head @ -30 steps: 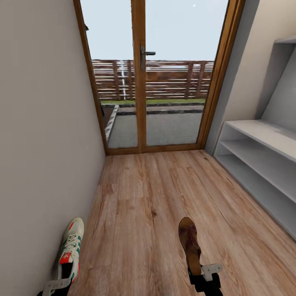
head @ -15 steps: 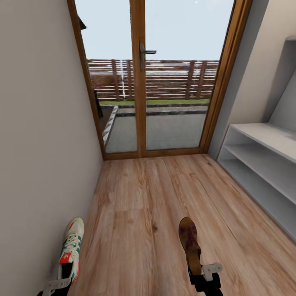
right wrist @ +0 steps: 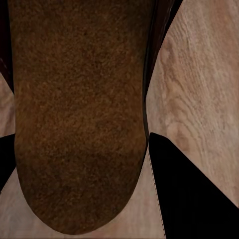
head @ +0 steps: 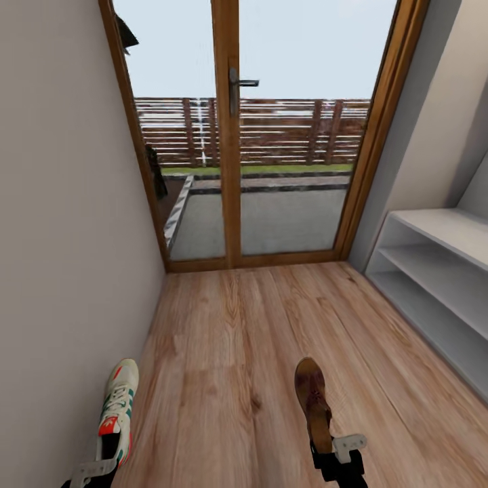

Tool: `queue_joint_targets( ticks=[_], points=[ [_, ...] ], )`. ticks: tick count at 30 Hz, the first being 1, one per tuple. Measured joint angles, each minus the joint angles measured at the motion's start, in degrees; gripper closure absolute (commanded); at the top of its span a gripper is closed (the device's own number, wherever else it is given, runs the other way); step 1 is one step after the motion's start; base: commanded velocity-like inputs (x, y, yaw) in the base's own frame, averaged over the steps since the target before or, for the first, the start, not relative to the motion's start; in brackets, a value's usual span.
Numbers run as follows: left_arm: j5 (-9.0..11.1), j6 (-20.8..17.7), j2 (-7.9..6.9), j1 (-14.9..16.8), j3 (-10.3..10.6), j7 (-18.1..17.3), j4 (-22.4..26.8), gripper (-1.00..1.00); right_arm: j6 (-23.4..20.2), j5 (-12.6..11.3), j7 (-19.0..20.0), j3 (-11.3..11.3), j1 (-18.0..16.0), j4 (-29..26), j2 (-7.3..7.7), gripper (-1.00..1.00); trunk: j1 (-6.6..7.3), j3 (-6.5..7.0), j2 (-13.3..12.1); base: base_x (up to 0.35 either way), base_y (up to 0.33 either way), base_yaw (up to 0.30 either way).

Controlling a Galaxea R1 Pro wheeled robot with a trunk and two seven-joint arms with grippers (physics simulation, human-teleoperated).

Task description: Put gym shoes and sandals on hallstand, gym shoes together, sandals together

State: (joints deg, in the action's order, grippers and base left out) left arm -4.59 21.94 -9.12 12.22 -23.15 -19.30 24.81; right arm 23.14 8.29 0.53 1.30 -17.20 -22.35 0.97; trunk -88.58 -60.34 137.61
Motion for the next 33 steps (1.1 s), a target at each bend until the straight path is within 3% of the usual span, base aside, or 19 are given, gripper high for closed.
queue_joint_targets(
  ticks=[17,33],
  points=[
    [0.07,0.0,-0.03,0.02,0.0,0.0,-0.05,1.0,0.0,-0.09,-0.07,-0.02,0.0,0.05,0.0,1.0,0.0,0.0,0.0,0.335,0.0,-0.012],
    [0.11,0.0,0.01,0.03,-0.01,0.0,-0.1,1.0,-0.01,-0.1,-0.07,-0.03,0.02,0.07,0.01,1.0,0.0,0.0,0.0,0.335,0.0,-0.236]
  ],
)
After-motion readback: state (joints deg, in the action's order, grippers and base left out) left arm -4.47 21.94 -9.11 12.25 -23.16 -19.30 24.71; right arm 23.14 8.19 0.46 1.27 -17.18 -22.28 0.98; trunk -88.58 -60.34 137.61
